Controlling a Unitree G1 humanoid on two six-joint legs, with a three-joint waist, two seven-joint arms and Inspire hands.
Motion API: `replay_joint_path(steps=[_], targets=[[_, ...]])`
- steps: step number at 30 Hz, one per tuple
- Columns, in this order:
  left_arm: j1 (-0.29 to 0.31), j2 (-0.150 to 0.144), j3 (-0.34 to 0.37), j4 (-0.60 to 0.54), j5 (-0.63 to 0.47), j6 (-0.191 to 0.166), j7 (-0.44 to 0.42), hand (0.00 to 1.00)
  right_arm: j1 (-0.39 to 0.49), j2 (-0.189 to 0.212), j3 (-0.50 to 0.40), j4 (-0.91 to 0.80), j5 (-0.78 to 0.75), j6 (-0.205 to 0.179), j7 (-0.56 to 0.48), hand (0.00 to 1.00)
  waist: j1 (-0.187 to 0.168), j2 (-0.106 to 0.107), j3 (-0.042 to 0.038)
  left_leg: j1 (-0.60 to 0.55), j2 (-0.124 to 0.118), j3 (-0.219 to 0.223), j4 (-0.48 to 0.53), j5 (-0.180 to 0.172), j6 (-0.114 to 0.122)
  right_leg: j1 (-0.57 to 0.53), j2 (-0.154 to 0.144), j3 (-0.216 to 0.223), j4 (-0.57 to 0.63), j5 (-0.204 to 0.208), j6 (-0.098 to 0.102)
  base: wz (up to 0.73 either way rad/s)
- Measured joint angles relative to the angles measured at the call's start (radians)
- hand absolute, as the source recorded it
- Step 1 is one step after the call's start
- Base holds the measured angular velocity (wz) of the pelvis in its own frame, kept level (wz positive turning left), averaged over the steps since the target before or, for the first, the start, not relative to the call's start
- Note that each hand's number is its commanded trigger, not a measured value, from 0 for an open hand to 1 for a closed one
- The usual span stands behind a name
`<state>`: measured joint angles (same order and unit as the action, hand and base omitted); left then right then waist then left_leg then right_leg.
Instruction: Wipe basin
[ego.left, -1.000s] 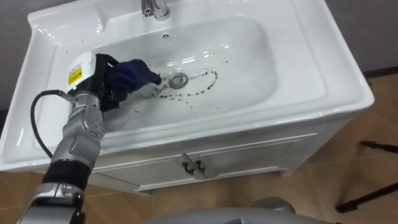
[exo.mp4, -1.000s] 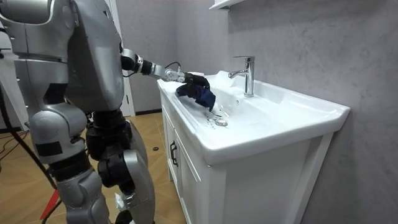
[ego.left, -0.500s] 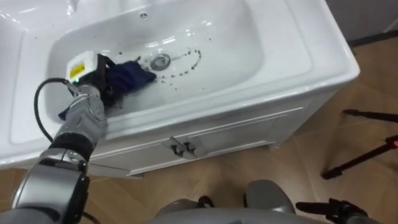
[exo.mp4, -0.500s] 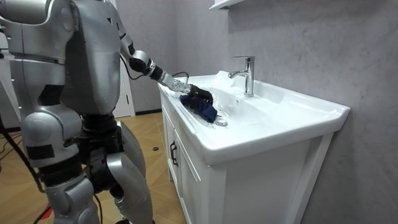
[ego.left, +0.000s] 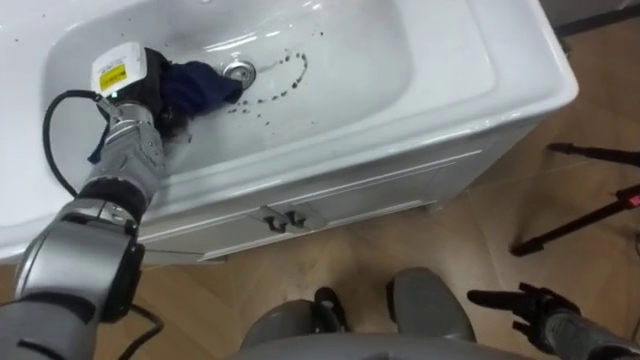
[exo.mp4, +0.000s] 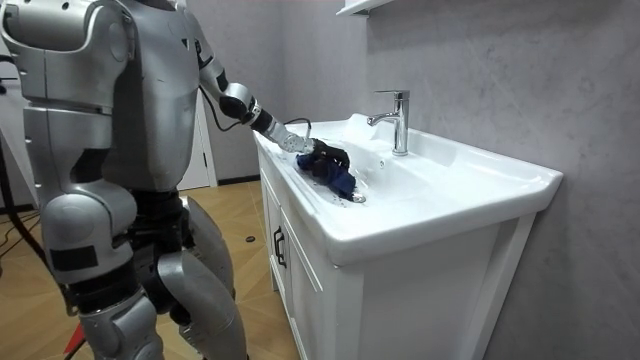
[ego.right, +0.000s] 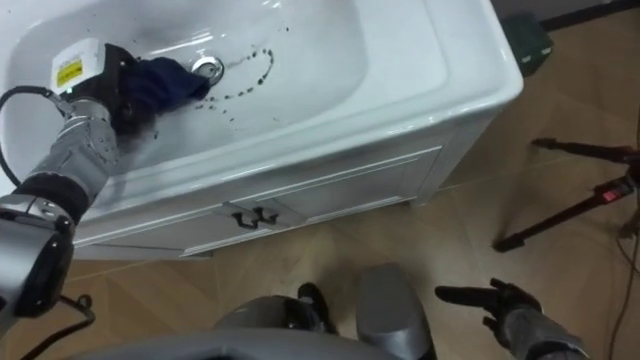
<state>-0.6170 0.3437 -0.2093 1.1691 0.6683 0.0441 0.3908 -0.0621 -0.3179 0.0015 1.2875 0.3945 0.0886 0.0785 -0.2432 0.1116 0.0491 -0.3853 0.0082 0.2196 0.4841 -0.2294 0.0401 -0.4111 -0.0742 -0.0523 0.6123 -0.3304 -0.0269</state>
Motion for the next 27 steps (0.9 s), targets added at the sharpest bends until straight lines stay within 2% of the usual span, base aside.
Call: replay_joint_path(steps=[3, 6, 9, 12, 14, 18, 19, 22, 27], targets=[[-0.005, 0.010, 0.000, 0.000, 0.000, 0.000, 0.003, 1.00, 0.000, -0.001, 0.018, 0.001, 0.000, 0.002, -0.006, 0.00, -0.004, -0.009, 0.0012, -0.012, -0.002, 0.001, 0.002, 0.006, -0.002, -0.022, -0.009, -0.002, 0.016, -0.005, -0.004, 0.01], [-0.010, 0.017, 0.000, -0.001, 0.000, 0.001, 0.019, 1.00, 0.002, 0.001, 0.038, 0.002, -0.001, 0.020, -0.018, 0.00, -0.005, -0.023, 0.0009, -0.031, 0.002, 0.005, 0.021, 0.007, -0.003, -0.043, -0.011, -0.004, 0.037, -0.013, -0.008, 0.04], [-0.018, 0.020, -0.009, -0.002, 0.002, 0.007, 0.034, 1.00, -0.001, 0.001, 0.055, 0.008, -0.010, 0.026, -0.025, 0.00, -0.006, -0.035, 0.0010, -0.054, 0.014, 0.029, 0.044, 0.007, -0.003, -0.066, -0.010, -0.005, 0.058, -0.016, -0.013, 0.05], [-0.032, 0.022, -0.030, -0.001, 0.039, 0.045, 0.043, 1.00, 0.001, 0.005, 0.059, -0.003, -0.017, 0.036, -0.036, 0.00, -0.017, -0.049, 0.0016, -0.065, 0.021, 0.046, 0.054, 0.007, -0.003, -0.081, -0.012, -0.003, 0.076, -0.019, -0.018, 0.04], [-0.030, 0.021, -0.040, 0.005, 0.048, 0.074, 0.044, 1.00, 0.000, 0.006, 0.059, -0.004, -0.011, 0.043, -0.036, 0.00, -0.029, -0.056, 0.0049, -0.064, 0.022, 0.051, 0.056, 0.007, -0.003, -0.084, -0.013, -0.003, 0.084, -0.021, -0.020, 0.00], [-0.038, 0.020, -0.086, 0.003, 0.038, 0.114, 0.061, 1.00, 0.004, 0.007, 0.087, -0.005, -0.004, 0.057, -0.039, 0.00, -0.043, -0.056, 0.0049, -0.081, 0.026, 0.051, 0.062, 0.007, -0.003, -0.101, -0.012, -0.002, 0.091, -0.019, -0.018, -0.01], [-0.037, 0.016, -0.091, 0.002, 0.037, 0.127, 0.067, 1.00, 0.003, 0.008, 0.095, -0.007, -0.008, 0.065, -0.044, 0.00, -0.048, -0.057, 0.0044, -0.083, 0.029, 0.051, 0.057, 0.005, -0.002, -0.106, -0.014, -0.003, 0.096, -0.019, -0.018, 0.00], [-0.044, -0.004, -0.091, -0.003, 0.030, 0.160, 0.086, 1.00, 0.005, 0.015, 0.096, -0.008, -0.009, 0.068, -0.055, 0.00, -0.063, -0.057, 0.0042, -0.090, 0.018, 0.050, 0.050, 0.005, -0.002, -0.117, -0.021, -0.005, 0.103, -0.019, -0.017, 0.03], [-0.060, -0.047, -0.109, -0.009, -0.051, 0.162, 0.105, 1.00, 0.005, 0.020, 0.135, -0.019, -0.018, 0.080, -0.082, 0.00, -0.083, -0.062, 0.0027, -0.081, 0.013, 0.053, 0.035, 0.011, 0.004, -0.117, -0.025, 0.001, 0.105, -0.018, -0.014, 0.01]])
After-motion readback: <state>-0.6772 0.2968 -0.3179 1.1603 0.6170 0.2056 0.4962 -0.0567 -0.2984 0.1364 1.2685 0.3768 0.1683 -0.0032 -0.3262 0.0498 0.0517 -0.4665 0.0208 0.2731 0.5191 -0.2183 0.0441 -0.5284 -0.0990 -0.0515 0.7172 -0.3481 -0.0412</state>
